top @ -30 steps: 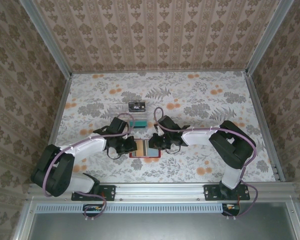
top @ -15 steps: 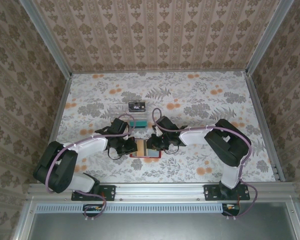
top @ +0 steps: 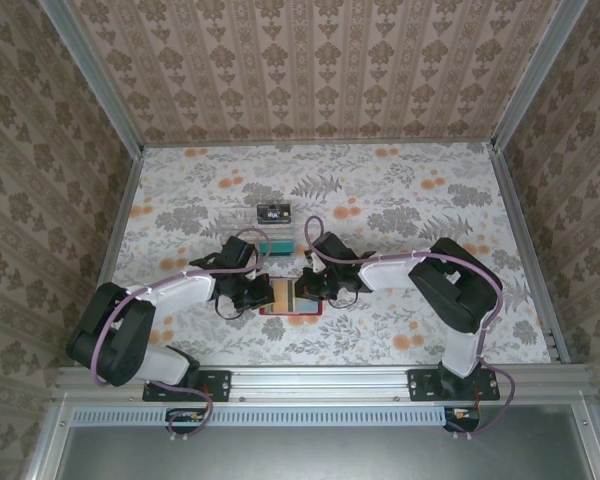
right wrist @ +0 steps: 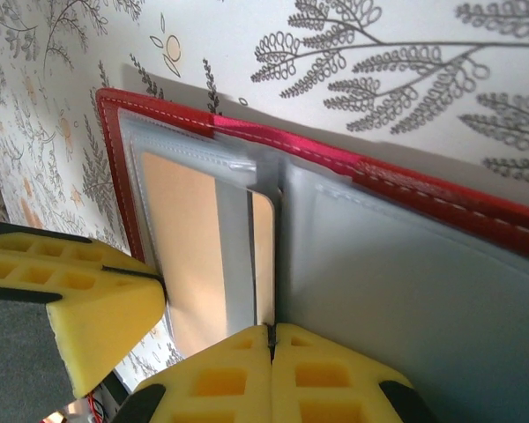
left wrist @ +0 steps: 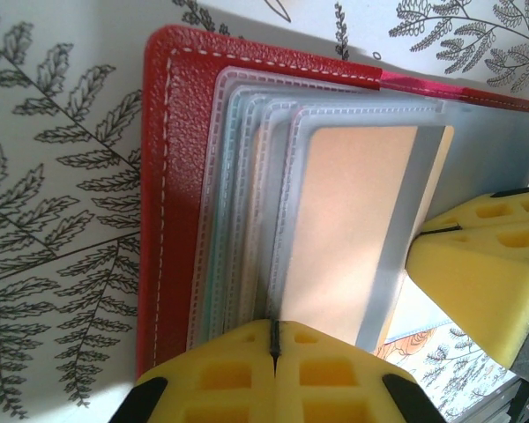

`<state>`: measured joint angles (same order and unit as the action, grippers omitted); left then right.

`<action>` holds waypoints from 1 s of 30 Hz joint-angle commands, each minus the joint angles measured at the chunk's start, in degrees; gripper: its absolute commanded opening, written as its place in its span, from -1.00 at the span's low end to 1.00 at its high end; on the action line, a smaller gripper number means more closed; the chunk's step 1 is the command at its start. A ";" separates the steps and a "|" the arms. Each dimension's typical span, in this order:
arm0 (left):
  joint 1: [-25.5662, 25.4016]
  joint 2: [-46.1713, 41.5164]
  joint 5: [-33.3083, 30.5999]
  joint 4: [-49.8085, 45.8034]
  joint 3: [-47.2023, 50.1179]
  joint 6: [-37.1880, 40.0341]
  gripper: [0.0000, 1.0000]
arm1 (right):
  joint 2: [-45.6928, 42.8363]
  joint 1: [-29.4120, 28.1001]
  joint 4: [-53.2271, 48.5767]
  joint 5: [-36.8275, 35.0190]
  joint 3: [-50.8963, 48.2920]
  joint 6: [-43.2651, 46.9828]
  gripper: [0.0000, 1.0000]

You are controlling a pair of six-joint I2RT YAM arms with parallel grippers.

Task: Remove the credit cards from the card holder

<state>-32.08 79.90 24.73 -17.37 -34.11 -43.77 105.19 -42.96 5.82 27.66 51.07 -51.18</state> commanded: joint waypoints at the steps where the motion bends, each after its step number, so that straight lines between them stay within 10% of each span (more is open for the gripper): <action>1: 0.85 0.43 -2.14 -3.03 1.94 0.21 -1.00 | -2.37 0.93 -1.74 -0.42 -1.87 0.90 -1.00; 8: 1.05 0.34 -1.87 -2.88 1.88 0.30 -1.00 | -2.31 0.87 -1.15 0.10 -1.78 0.72 -0.98; 11: 1.05 0.64 -1.62 -2.83 1.85 0.42 -1.00 | -1.32 0.77 0.58 0.81 -1.35 -0.28 -0.58; 16: 0.97 0.87 -1.27 -2.34 2.09 0.36 -1.00 | 0.93 0.26 3.50 1.49 -0.92 -1.89 -0.52; 30: 1.22 0.43 -1.44 -3.16 2.29 0.85 -1.00 | -2.07 3.79 -0.42 -0.71 -4.08 1.51 -1.00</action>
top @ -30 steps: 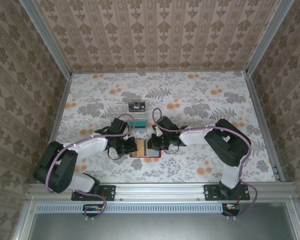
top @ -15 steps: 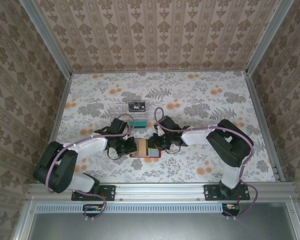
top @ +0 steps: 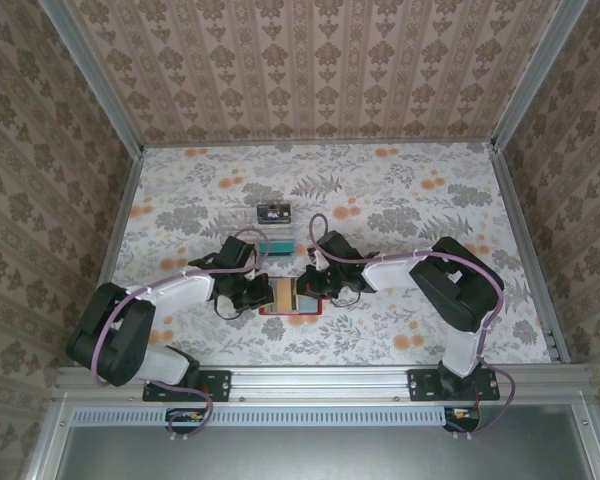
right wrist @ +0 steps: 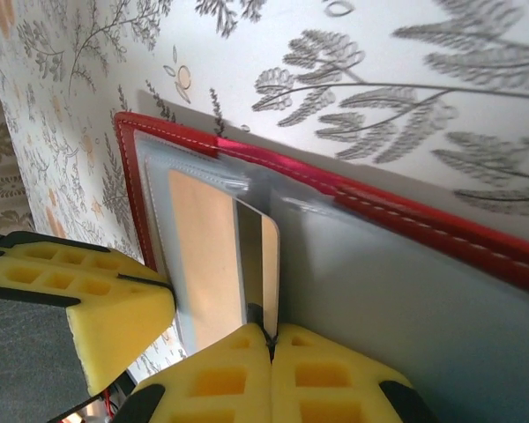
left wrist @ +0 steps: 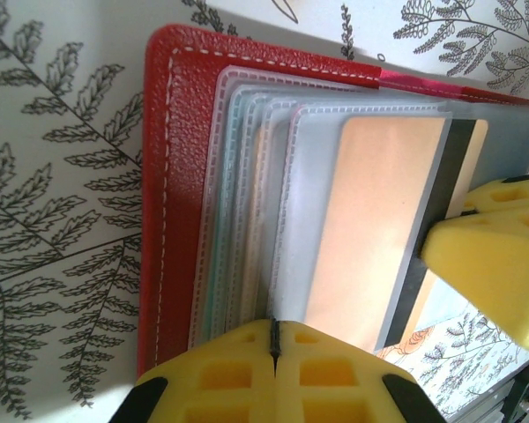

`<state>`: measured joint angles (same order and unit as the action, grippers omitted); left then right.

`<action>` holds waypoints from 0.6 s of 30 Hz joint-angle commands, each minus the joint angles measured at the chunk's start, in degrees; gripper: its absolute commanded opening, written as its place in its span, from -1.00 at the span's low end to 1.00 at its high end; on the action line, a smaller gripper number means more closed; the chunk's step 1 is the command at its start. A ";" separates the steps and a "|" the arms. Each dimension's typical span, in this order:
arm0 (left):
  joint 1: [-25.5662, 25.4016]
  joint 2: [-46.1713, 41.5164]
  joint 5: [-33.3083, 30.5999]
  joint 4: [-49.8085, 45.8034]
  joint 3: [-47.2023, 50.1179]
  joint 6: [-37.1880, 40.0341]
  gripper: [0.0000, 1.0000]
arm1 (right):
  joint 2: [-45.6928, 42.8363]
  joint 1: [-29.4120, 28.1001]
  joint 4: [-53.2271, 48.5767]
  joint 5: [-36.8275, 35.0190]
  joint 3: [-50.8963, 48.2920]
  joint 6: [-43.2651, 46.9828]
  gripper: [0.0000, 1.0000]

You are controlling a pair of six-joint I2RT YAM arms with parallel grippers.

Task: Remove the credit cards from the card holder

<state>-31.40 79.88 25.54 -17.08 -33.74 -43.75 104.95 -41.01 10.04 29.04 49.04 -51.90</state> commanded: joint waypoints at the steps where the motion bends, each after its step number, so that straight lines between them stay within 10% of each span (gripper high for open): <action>1: 0.63 0.46 -2.17 -3.47 1.97 0.92 -1.00 | -2.63 2.41 -5.68 -2.13 -2.39 3.03 -1.00; 11: 0.92 -1.30 -0.89 -3.32 0.06 1.09 -1.00 | -11.26 6.89 -8.11 -0.87 -5.67 6.17 -1.00; 18: 0.99 -8.23 1.10 -1.59 -3.82 -1.37 0.01 | -16.83 7.87 -10.95 -0.27 -4.05 7.86 -1.00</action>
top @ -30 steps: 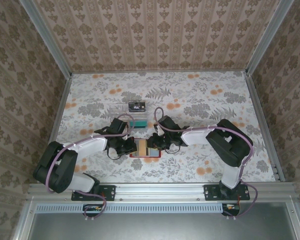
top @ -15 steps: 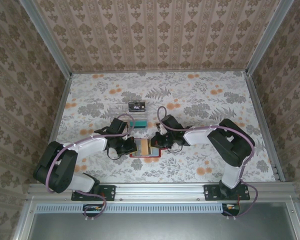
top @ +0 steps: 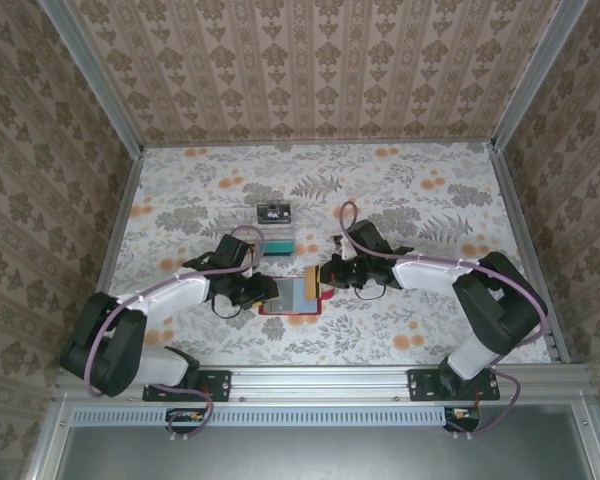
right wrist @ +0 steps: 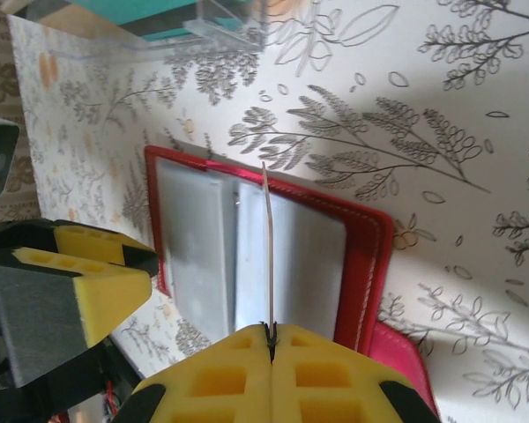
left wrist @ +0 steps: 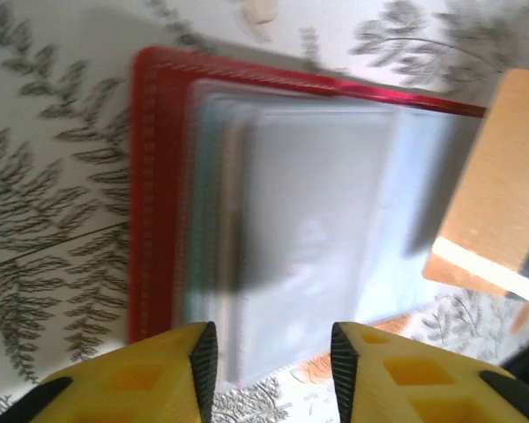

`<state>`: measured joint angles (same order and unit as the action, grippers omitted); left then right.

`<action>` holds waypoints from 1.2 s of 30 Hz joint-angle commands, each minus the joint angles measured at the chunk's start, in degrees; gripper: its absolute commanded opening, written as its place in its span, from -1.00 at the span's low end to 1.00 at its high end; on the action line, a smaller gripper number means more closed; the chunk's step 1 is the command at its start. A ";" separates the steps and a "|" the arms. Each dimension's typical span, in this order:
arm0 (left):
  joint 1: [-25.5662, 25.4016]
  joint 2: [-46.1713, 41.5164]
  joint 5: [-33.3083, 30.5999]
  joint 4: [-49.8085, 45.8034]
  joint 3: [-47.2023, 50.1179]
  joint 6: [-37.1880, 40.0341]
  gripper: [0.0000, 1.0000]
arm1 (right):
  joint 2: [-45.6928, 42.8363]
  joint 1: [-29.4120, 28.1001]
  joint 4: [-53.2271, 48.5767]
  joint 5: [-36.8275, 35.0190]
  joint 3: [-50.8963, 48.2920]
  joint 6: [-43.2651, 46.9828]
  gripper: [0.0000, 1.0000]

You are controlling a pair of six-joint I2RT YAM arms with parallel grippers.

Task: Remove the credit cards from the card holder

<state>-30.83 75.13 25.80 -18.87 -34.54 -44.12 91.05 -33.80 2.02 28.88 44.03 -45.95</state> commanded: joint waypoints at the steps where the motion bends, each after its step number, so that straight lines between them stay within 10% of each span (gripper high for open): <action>1: 0.54 -4.74 1.66 1.65 -3.11 -2.11 0.08 | -3.80 0.83 -3.07 0.20 1.03 1.99 -1.00; 17: 4.29 -10.22 18.11 33.36 0.61 -21.24 -0.12 | -9.46 2.16 12.53 10.33 2.64 -4.88 -1.00; 36: 7.36 -12.55 19.57 32.31 3.12 -21.61 -0.27 | -6.29 4.26 22.85 15.46 2.81 -10.83 -1.00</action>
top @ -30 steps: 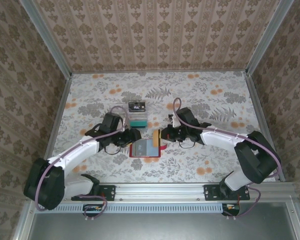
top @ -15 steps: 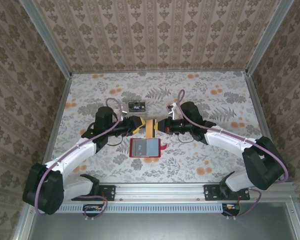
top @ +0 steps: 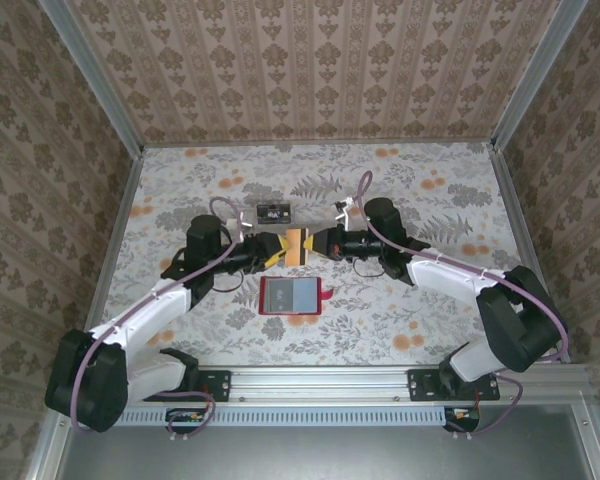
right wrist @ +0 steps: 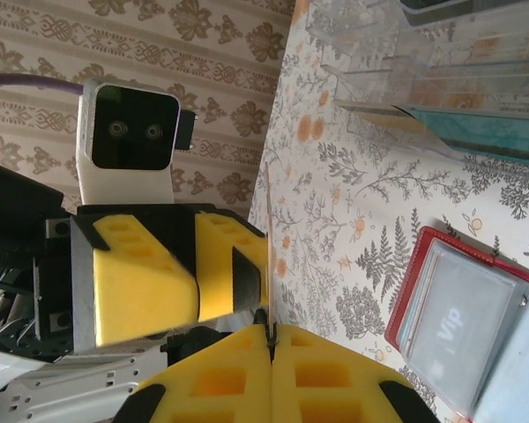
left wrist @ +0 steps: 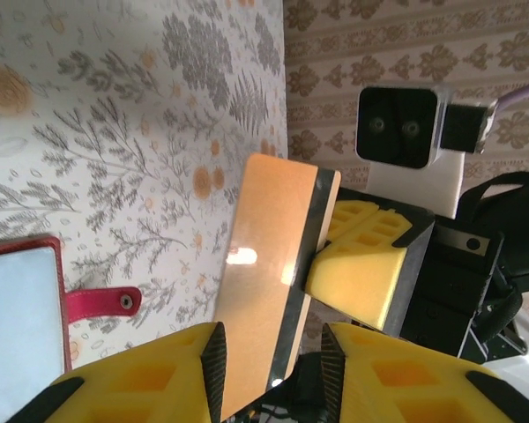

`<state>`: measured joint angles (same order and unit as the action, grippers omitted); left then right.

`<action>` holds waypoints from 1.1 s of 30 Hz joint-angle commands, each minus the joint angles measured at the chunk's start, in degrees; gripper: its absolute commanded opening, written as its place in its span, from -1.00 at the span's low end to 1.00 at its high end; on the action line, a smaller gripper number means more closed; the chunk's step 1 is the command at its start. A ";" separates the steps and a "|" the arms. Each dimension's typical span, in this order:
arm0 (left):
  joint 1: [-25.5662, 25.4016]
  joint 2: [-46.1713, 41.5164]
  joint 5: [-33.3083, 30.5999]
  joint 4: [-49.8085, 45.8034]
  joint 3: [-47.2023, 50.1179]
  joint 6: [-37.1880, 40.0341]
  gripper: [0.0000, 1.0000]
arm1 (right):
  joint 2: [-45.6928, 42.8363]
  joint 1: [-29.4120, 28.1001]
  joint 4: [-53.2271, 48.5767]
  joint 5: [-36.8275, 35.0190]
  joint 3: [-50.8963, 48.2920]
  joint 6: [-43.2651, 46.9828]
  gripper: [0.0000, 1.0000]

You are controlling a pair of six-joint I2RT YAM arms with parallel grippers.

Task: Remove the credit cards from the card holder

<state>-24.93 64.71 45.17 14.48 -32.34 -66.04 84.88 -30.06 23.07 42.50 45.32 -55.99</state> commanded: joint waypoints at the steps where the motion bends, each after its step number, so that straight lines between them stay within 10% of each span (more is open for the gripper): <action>1: 2.05 -2.62 -0.05 -1.03 1.22 0.14 -0.27 | -0.23 0.53 1.58 1.87 1.48 -0.62 -1.00; 33: 3.80 -6.27 1.64 -4.25 0.92 2.19 -0.53 | 5.05 -1.05 10.65 5.49 2.91 -5.77 -1.00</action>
<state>-22.35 60.55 47.97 13.89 -31.51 -66.17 90.19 -31.18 31.77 46.81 46.89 -61.56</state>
